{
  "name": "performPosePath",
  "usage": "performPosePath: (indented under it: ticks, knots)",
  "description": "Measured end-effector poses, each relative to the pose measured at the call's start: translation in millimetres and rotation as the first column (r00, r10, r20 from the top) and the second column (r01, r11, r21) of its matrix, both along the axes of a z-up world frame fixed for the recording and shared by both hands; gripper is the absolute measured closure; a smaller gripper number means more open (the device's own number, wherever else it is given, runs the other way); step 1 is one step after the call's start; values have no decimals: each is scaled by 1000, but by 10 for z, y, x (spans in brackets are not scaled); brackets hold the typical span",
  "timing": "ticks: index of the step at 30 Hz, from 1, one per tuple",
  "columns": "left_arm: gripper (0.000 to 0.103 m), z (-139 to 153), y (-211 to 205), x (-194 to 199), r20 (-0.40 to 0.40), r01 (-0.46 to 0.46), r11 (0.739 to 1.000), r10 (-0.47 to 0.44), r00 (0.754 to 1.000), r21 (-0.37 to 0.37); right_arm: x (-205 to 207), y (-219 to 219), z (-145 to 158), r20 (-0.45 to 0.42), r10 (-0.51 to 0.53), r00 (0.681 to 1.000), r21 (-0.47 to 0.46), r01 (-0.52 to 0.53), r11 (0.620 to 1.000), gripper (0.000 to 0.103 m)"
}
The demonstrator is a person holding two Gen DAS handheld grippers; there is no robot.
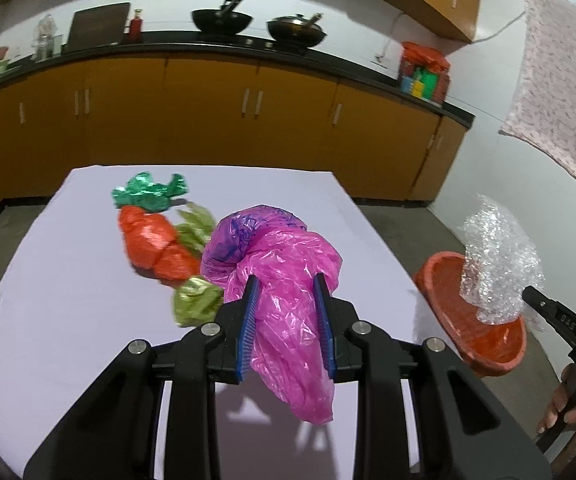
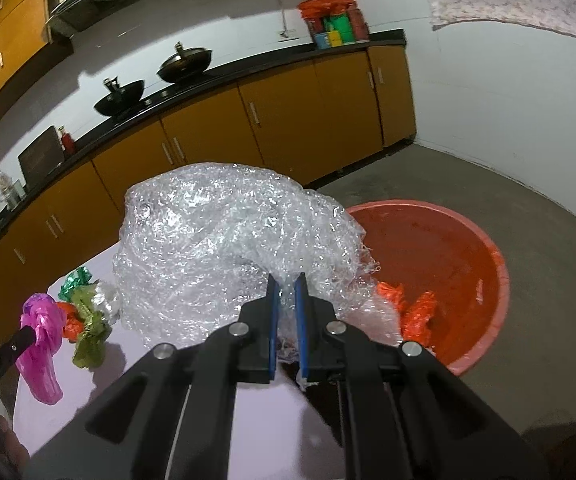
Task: Collect trash
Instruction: 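Carry the pink bag and bubble wrap over the wastebasket and open both grippers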
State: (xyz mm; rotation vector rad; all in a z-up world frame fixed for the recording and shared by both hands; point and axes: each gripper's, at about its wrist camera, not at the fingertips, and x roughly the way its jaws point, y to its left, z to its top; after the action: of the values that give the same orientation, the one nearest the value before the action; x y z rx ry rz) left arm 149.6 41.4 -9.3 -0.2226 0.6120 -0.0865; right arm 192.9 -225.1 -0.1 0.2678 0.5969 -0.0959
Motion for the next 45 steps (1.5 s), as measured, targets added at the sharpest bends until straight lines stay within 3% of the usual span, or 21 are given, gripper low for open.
performPosePath:
  ticks: [19,34,45]
  knots:
    - [75,-11,-963,245,-7,210,977,-210,978,-31,-152,-677,-84,-21,-187,982,-16,187,982,94]
    - [75,-192,-1836,620,-55,371,928,-372,927,-17,16,-1172,-330,-61,-294,954,-2,295,956,94]
    - [75,-381,-2255,835,-98,452,892,-451,887,-10,302,-1422,-491,-84,-305,949,30,309,951,90]
